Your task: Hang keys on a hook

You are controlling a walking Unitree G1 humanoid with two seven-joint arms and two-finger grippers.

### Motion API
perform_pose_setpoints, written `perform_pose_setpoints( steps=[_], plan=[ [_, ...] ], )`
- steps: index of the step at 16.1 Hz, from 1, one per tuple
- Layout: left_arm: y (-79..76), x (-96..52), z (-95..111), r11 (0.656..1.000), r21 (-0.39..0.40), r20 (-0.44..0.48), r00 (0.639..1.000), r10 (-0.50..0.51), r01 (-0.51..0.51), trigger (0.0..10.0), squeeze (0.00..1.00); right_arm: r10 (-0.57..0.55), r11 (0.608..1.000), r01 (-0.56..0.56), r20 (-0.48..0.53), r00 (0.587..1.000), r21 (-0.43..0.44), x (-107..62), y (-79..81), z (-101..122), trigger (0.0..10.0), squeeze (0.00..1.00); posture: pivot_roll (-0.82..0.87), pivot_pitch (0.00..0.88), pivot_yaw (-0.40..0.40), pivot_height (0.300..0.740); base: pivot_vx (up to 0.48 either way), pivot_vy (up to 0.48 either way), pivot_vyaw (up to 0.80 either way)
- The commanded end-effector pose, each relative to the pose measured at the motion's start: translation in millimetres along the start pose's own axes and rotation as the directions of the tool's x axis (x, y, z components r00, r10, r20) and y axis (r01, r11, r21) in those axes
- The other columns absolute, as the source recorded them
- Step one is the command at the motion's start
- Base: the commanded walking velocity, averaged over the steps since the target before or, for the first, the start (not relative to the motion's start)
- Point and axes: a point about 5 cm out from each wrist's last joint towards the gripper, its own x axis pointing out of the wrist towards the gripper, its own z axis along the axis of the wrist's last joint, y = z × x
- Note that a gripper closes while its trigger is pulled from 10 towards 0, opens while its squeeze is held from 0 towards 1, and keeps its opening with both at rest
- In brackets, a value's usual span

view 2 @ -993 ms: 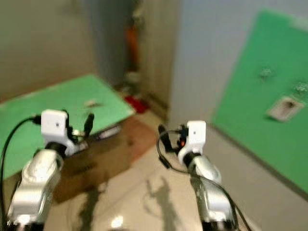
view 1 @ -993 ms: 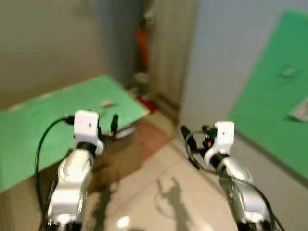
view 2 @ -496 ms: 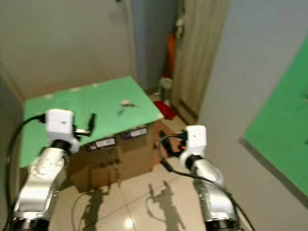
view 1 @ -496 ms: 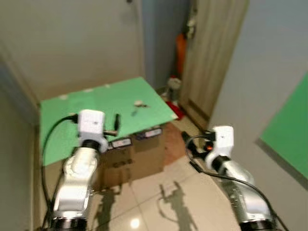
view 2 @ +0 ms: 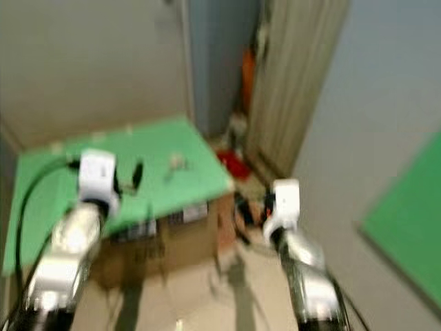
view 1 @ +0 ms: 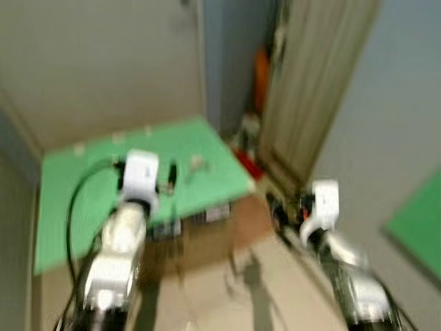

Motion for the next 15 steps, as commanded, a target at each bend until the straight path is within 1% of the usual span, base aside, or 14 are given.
perform_pose_setpoints(
  steps=[1, 5, 8, 10, 13, 14, 15],
  plan=[
    [10.2, 0.5, -5.2, 0.999, 0.019, -0.033, 0.999, 0.041, -0.04, 10.0, 0.0, 0.044, 0.999, -0.044, 0.025, 0.999, -0.01, 5.9, 11.9, 5.7, 10.0, 0.0, 0.05, 0.0, 0.018, 0.74, 0.48, 0.0, 0.0],
    [8.0, 0.6, -5.4, 0.999, 0.014, -0.034, 0.999, 0.036, -0.036, 10.0, 0.0, 0.051, 0.999, -0.051, 0.019, 0.998, -0.006, 5.2, 14.9, 3.5, 10.0, 0.0, 0.05, 0.0, 0.02, 0.74, 0.468, 0.0, 0.0],
    [9.3, 0.9, -6.3, 0.999, 0.012, -0.039, 0.998, 0.045, -0.044, 10.0, 0.0, 0.054, 0.999, -0.054, 0.019, 0.998, -0.002, 5.4, 16.2, 3.3, 10.0, 0.0, 0.05, 0.0, 0.019, 0.74, 0.465, 0.0, 0.0],
    [10.8, 2.5, -9.1, 0.998, 0.043, -0.058, 0.997, 0.051, -0.049, 10.0, 0.0, 0.058, 0.998, -0.058, 0.018, 0.998, -0.001, 5.9, 17.8, 3.4, 10.0, 0.0, 0.06, 0.0, 0.019, 0.74, 0.452, 0.0, 0.0],
    [9.5, 5.3, -8.0, 0.996, 0.077, -0.057, 0.998, 0.038, -0.034, 10.0, 0.0, 0.064, 0.998, -0.064, 0.015, 0.998, 0.0, 6.1, 19.1, 3.2, 10.0, 0.0, 0.06, 0.0, 0.017, 0.74, 0.341, -0.334, 0.0],
    [9.5, 7.0, -5.7, 0.994, 0.104, -0.042, 0.998, 0.045, -0.04, 10.0, 0.0, 0.067, 0.998, -0.067, 0.013, 0.998, 0.0, 5.9, 19.5, 2.8, 10.0, 0.0, 0.06, 0.0, 0.017, 0.74, 0.285, -0.382, 0.0],
    [8.5, 8.5, -4.9, 0.994, 0.101, -0.041, 0.999, 0.036, -0.031, 10.0, 0.0, 0.069, 0.998, -0.069, 0.012, 0.998, 0.0, 5.7, 19.8, 2.7, 10.0, 0.0, 0.06, 0.0, 0.015, 0.74, 0.289, 0.0, 0.0]
  ],
)
